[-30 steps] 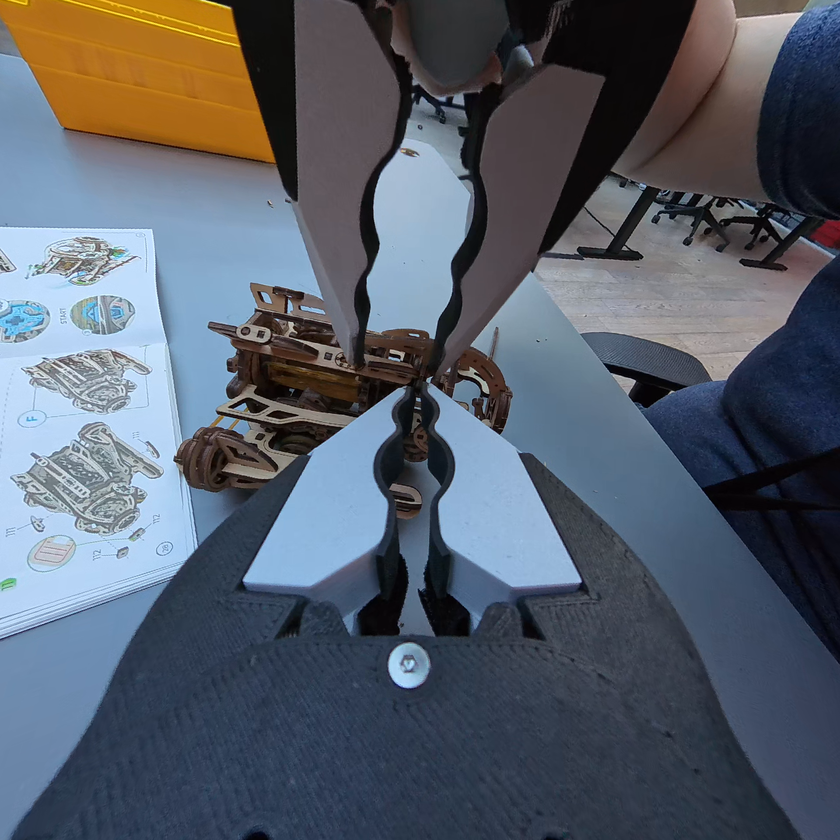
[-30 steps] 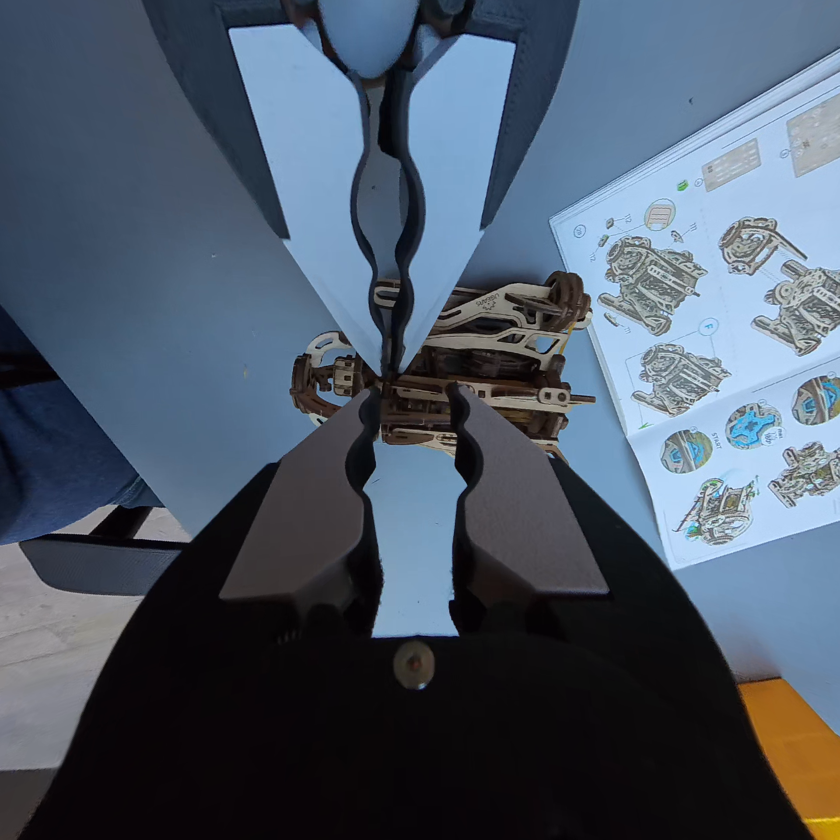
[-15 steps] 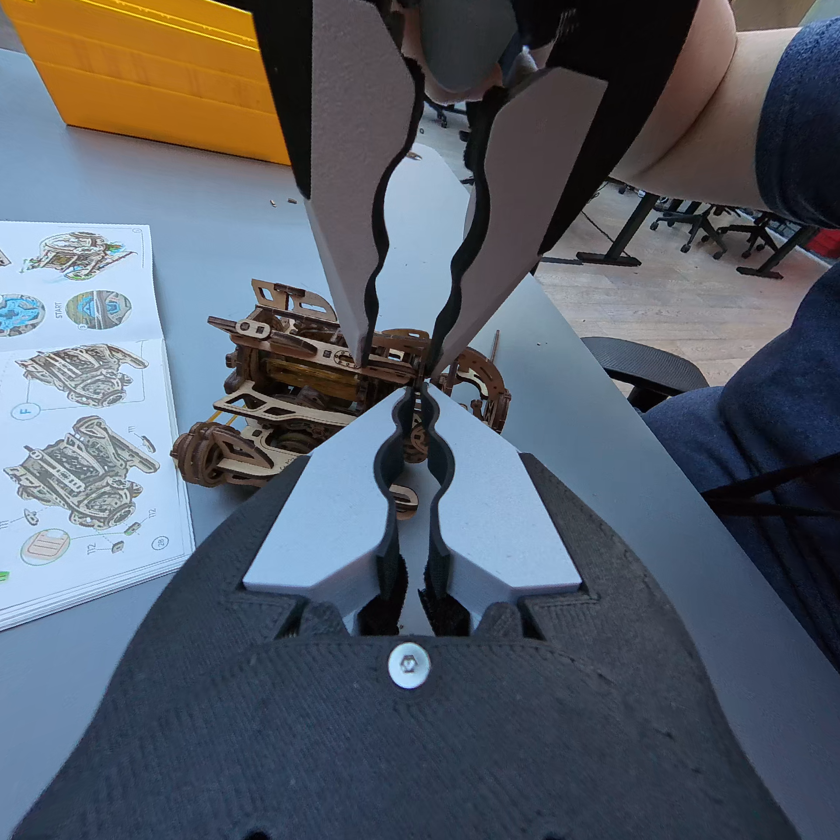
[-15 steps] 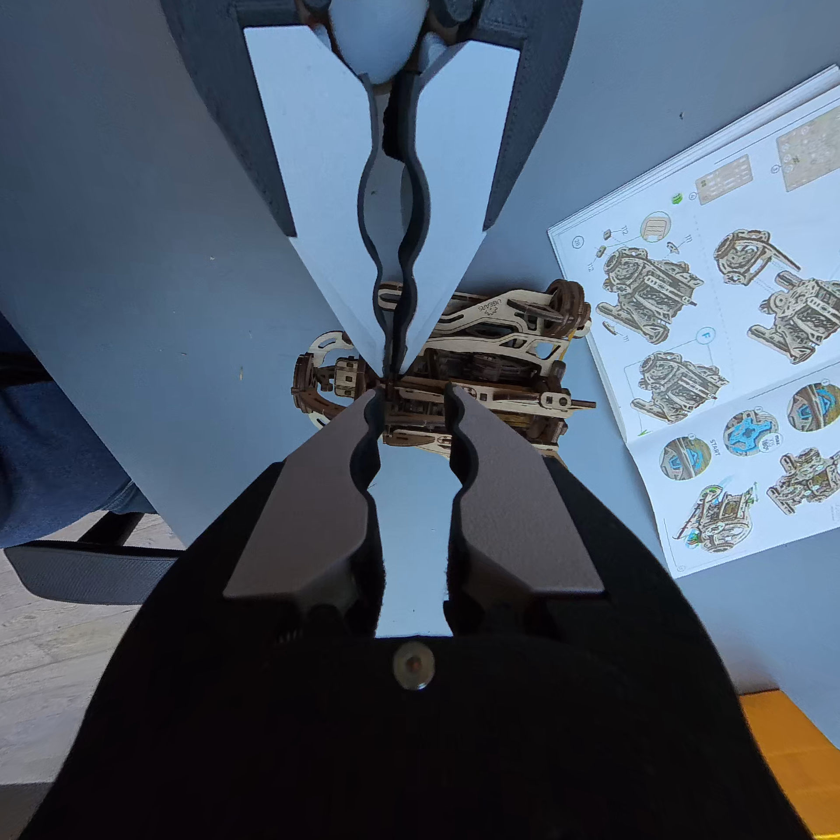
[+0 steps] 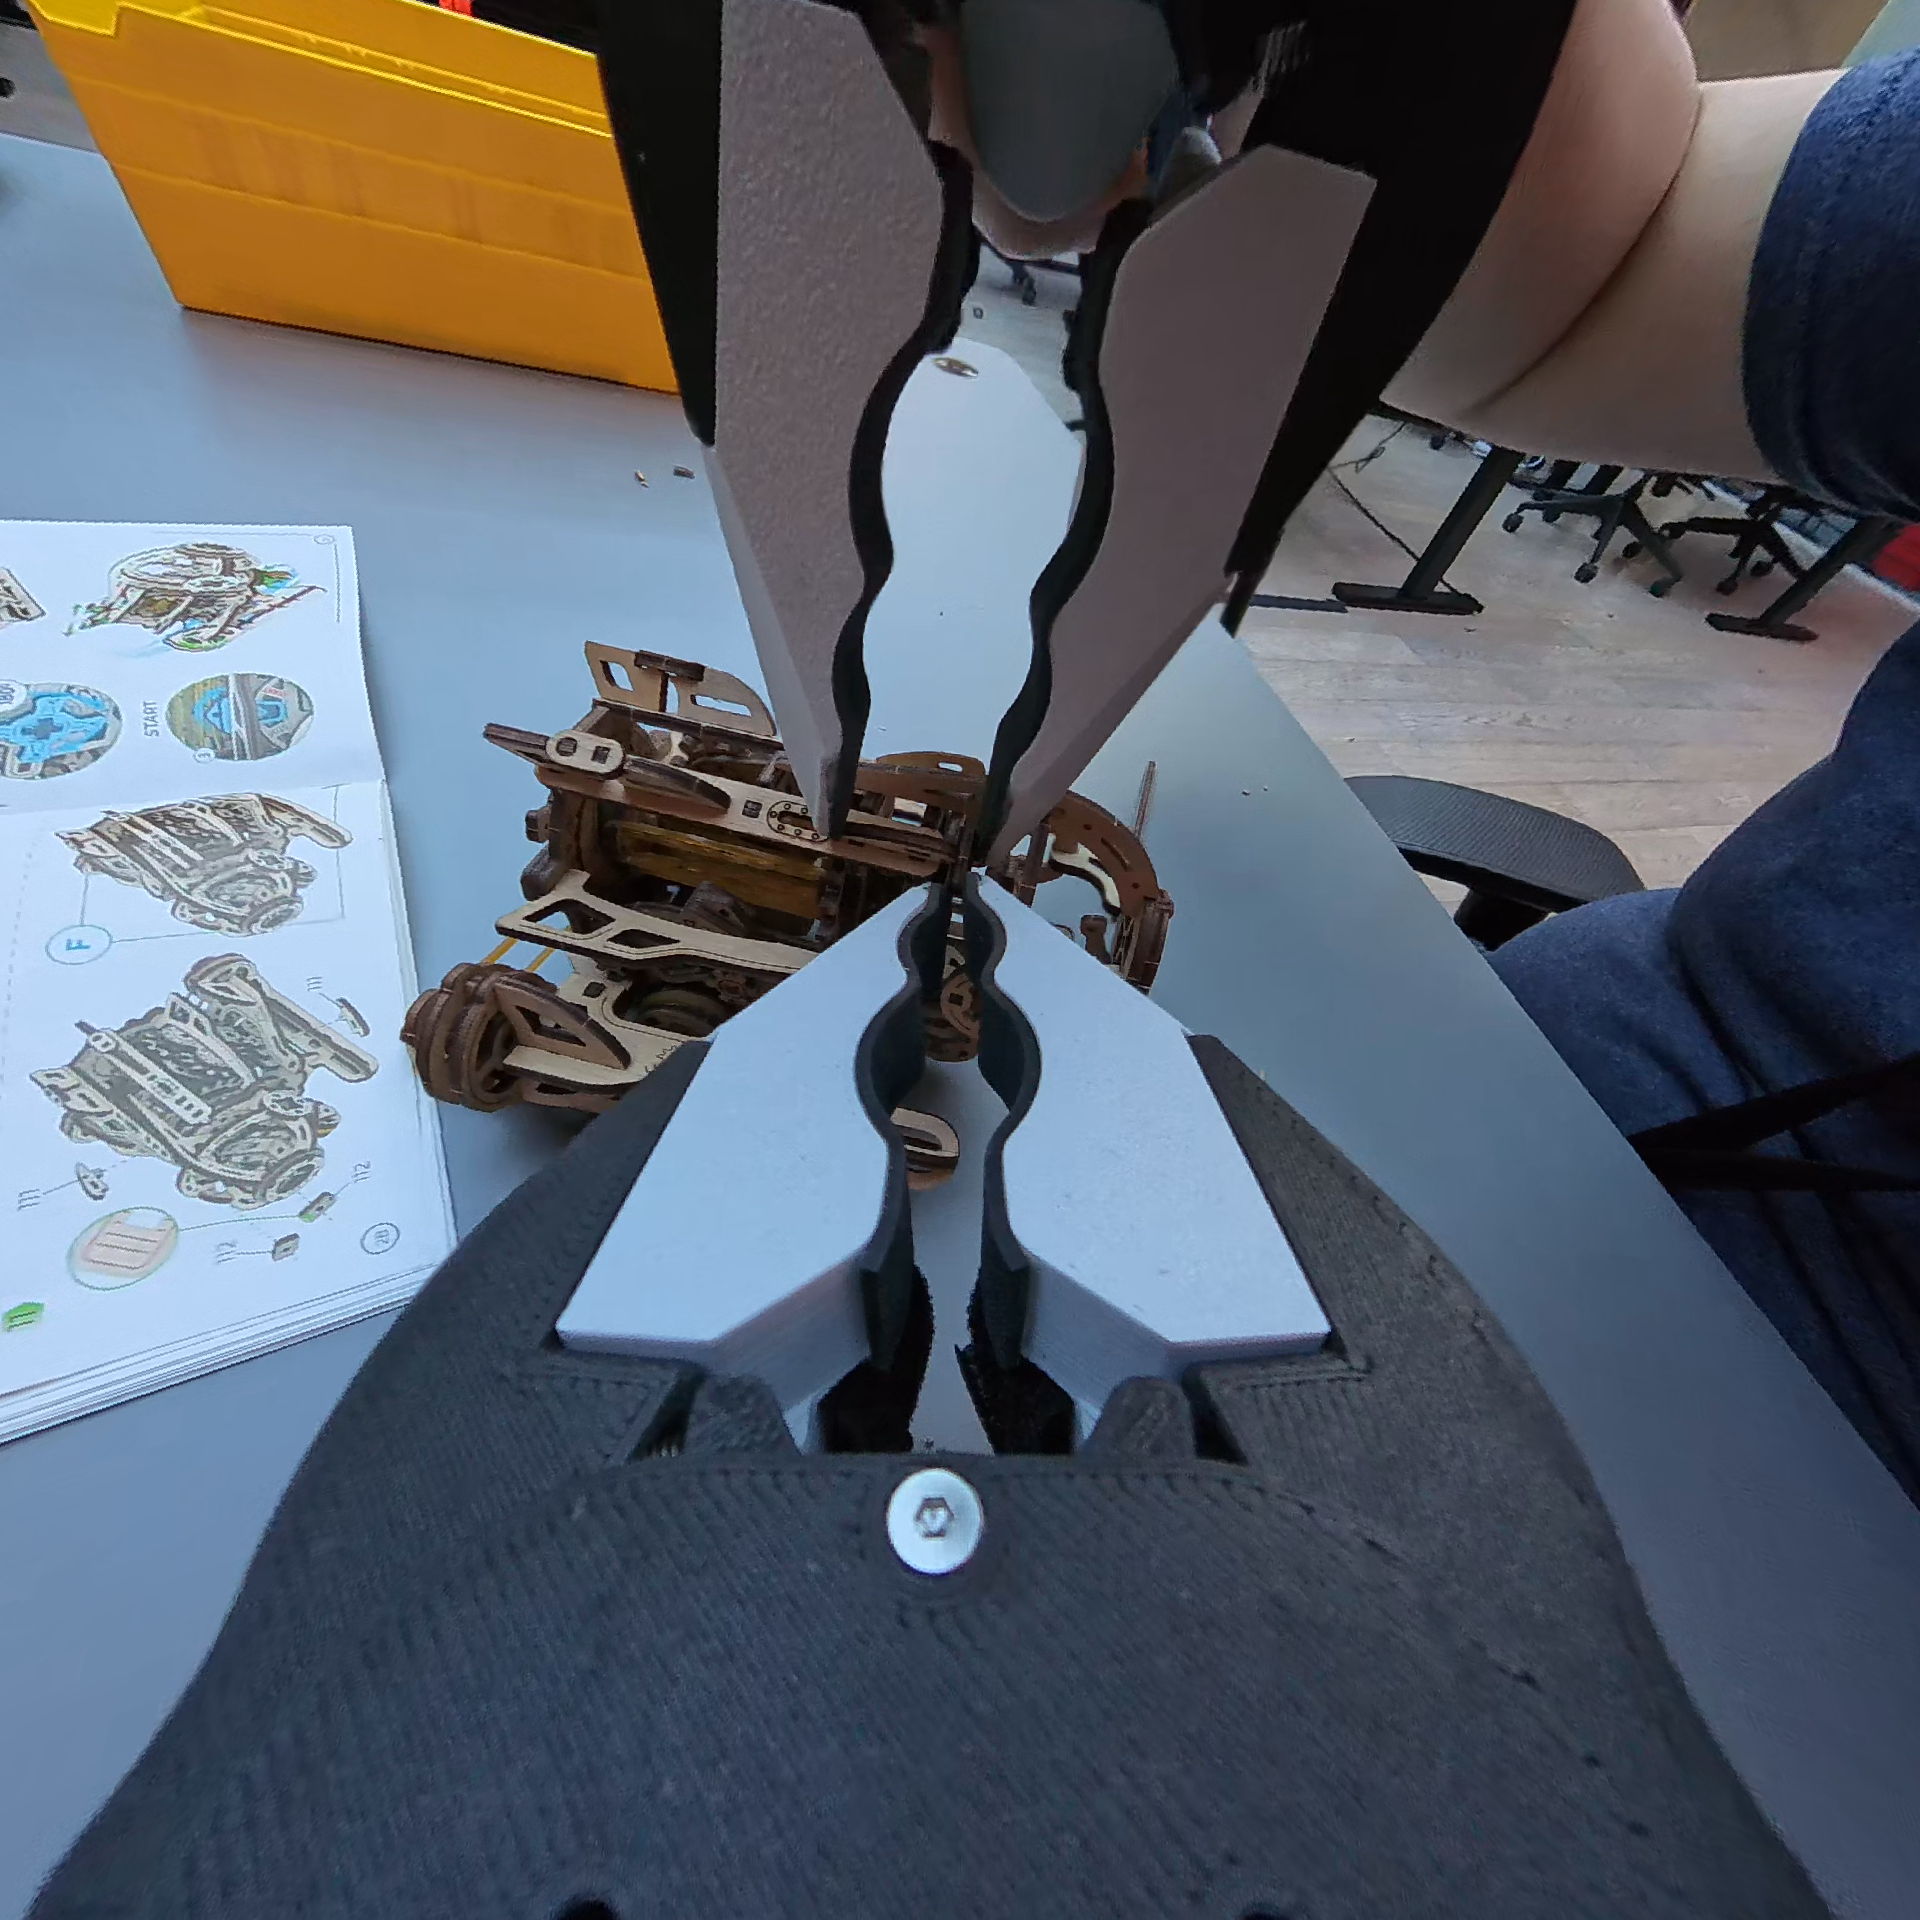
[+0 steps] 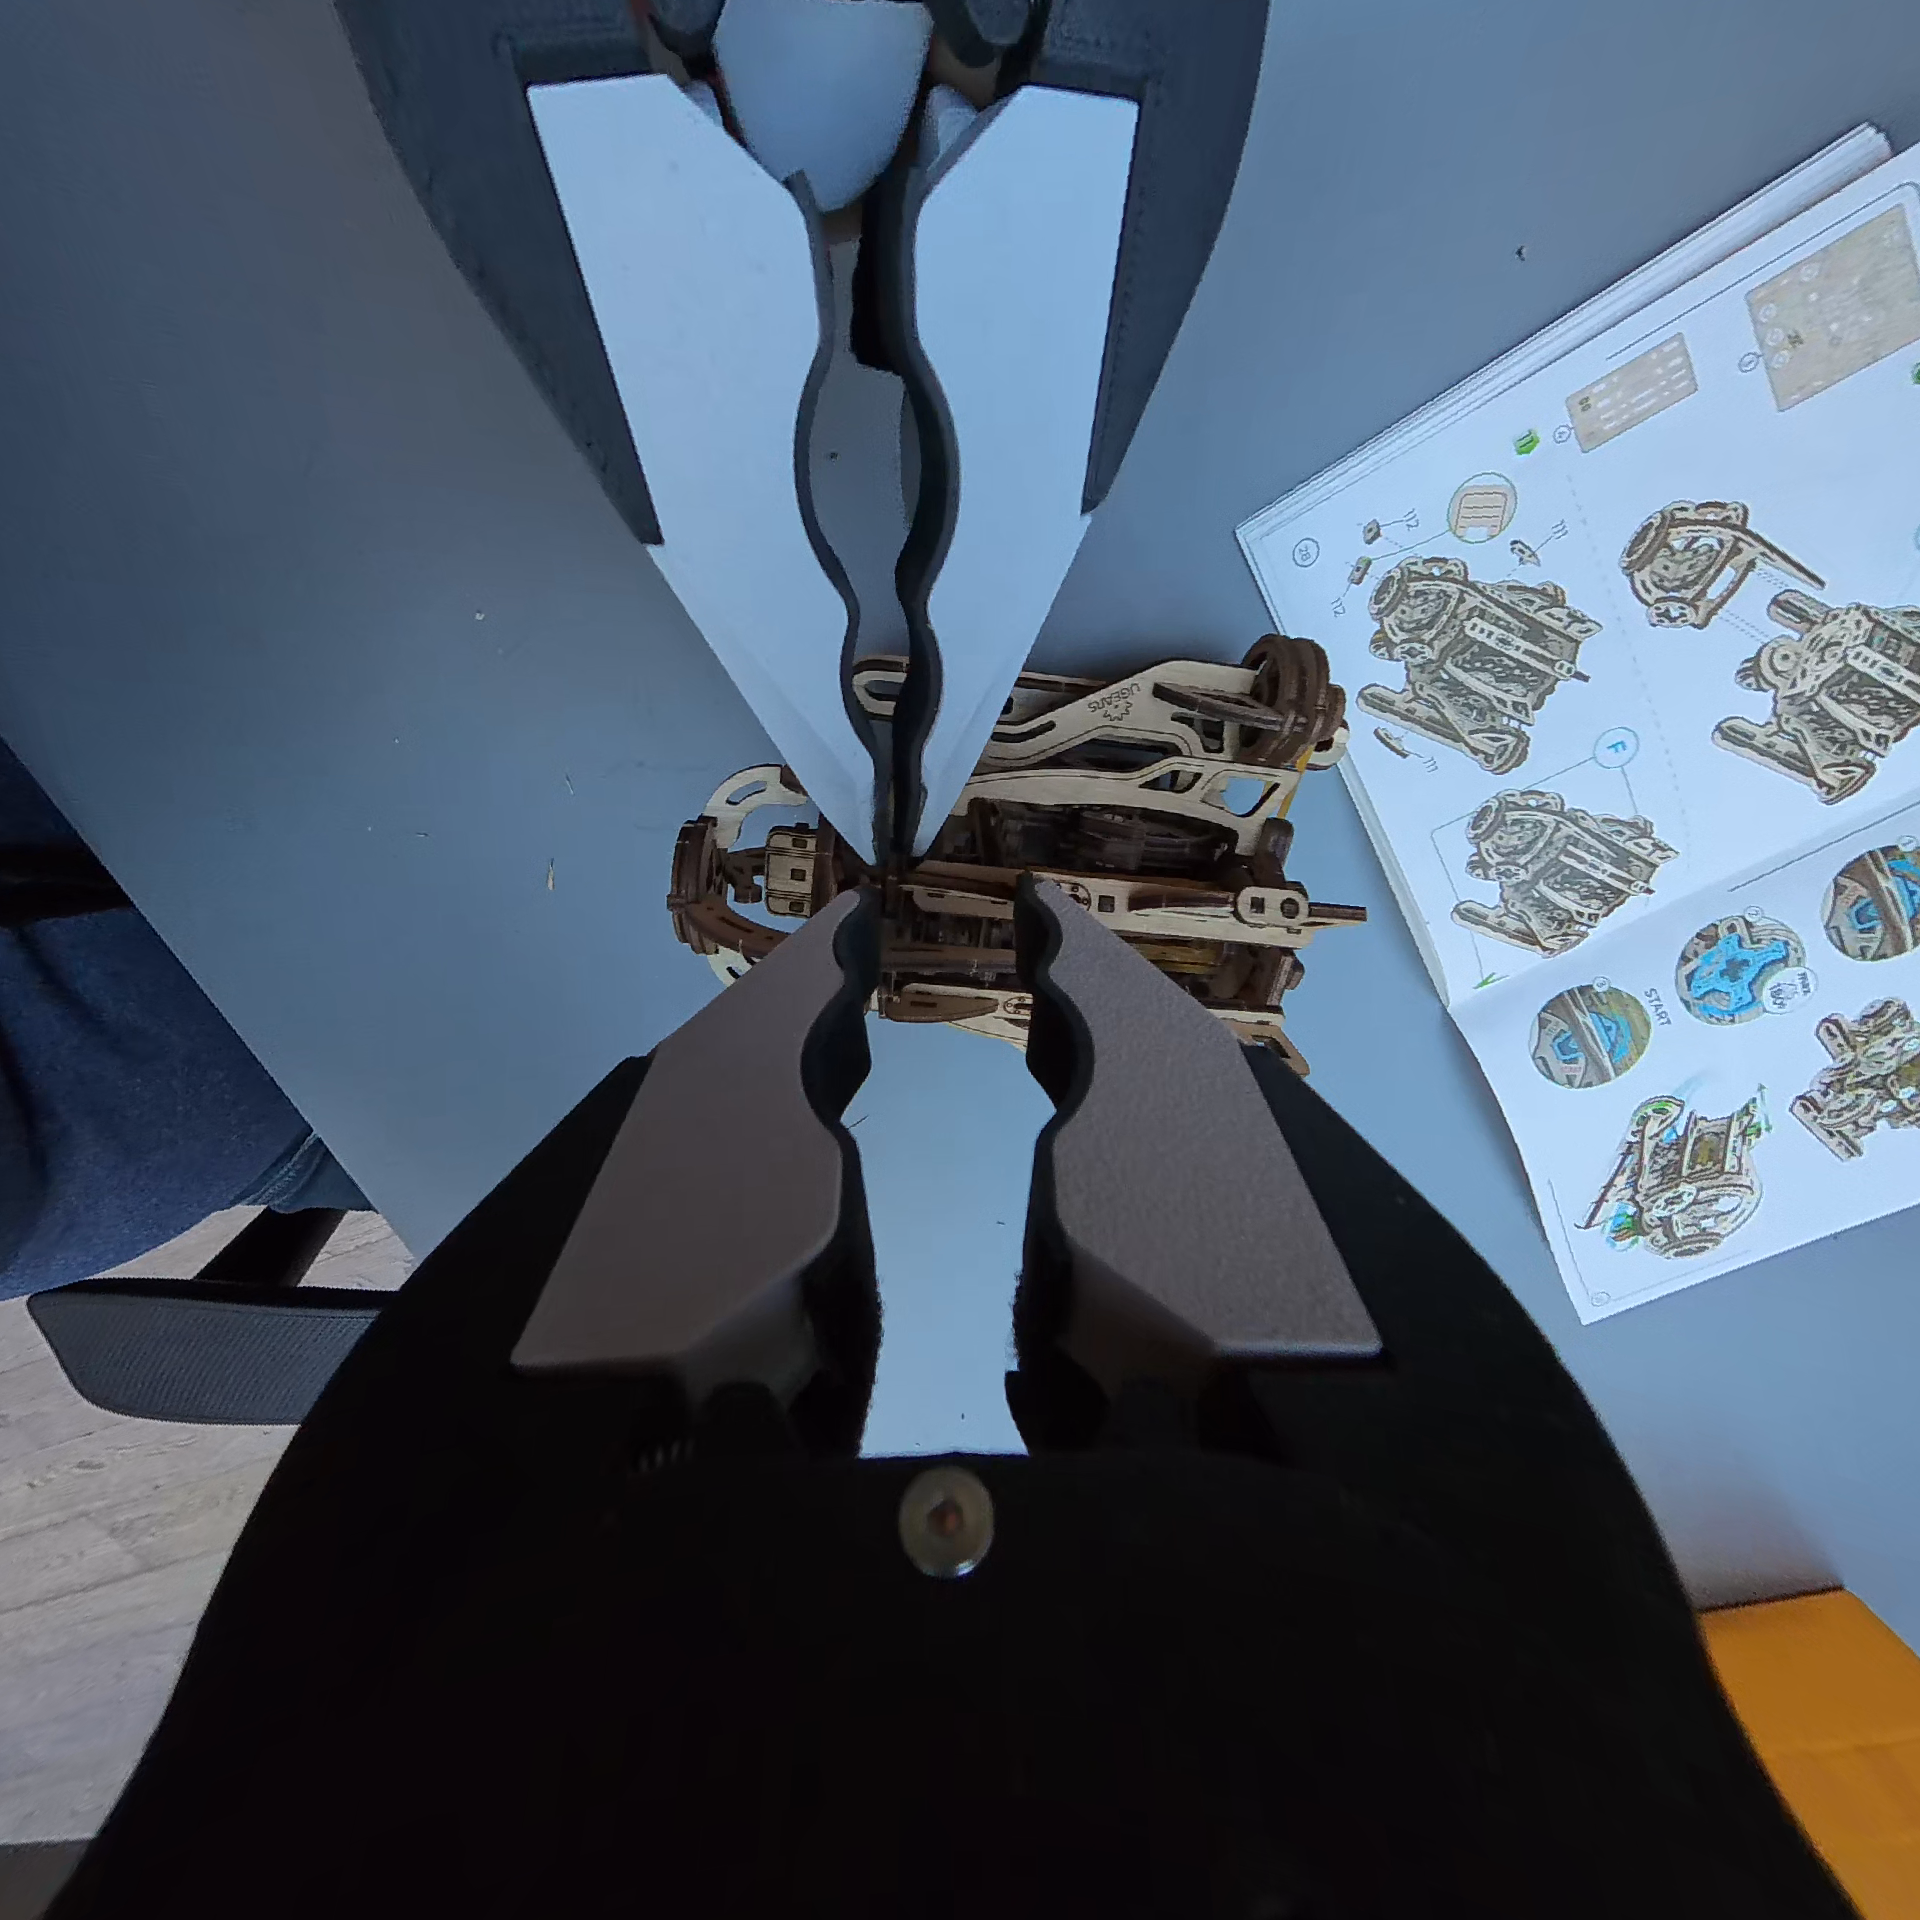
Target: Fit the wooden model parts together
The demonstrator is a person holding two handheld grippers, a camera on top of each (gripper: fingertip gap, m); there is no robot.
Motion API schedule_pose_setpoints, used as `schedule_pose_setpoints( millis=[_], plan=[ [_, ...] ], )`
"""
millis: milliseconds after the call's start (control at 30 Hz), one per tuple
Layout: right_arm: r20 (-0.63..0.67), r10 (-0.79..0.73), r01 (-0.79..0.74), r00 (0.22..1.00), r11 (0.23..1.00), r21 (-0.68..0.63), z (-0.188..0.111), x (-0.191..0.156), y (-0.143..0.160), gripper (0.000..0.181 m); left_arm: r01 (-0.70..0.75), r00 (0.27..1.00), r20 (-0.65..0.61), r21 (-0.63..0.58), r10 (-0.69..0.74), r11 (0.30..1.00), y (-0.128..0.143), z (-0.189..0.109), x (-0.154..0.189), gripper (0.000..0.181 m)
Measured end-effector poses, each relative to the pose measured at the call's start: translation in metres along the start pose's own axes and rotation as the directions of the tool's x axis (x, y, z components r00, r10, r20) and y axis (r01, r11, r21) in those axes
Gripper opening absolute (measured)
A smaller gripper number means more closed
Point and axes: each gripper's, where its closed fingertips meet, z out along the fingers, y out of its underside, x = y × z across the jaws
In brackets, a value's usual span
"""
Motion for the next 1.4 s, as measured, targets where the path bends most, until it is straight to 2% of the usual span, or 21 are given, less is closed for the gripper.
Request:
schedule_pose_setpoints(
  millis=[267,533,700,900,1400],
  plan=[
    [-0.01,0.009,-0.009,1.0,1.0,0.005,0.001,0.001,-0.001,0.024,-0.067,0.997,0.032,-0.029,0.068,0.997,0.001,-0.001,-0.001,0.0],
    [-0.007,0.009,-0.009,1.0,1.0,0.012,0.001,0.001,-0.001,0.024,-0.161,0.979,0.12,-0.056,0.166,0.985,0.0,-0.002,-0.008,0.015],
    [-0.012,0.007,-0.006,1.0,1.0,0.012,0.0,0.0,0.0,0.024,-0.175,0.979,0.097,-0.038,0.178,0.984,-0.001,0.0,-0.004,0.009],
    [-0.026,0.011,-0.01,1.0,1.0,0.014,0.0,0.0,0.001,0.024,-0.207,0.974,0.098,0.003,0.206,0.978,-0.002,0.002,-0.003,0.009],
    [-0.101,0.056,-0.056,0.993,0.998,0.0,-0.001,0.012,0.005,0.046,-0.192,0.977,0.096,0.007,0.191,0.981,-0.003,0.002,-0.004,0.012]
  ],
)
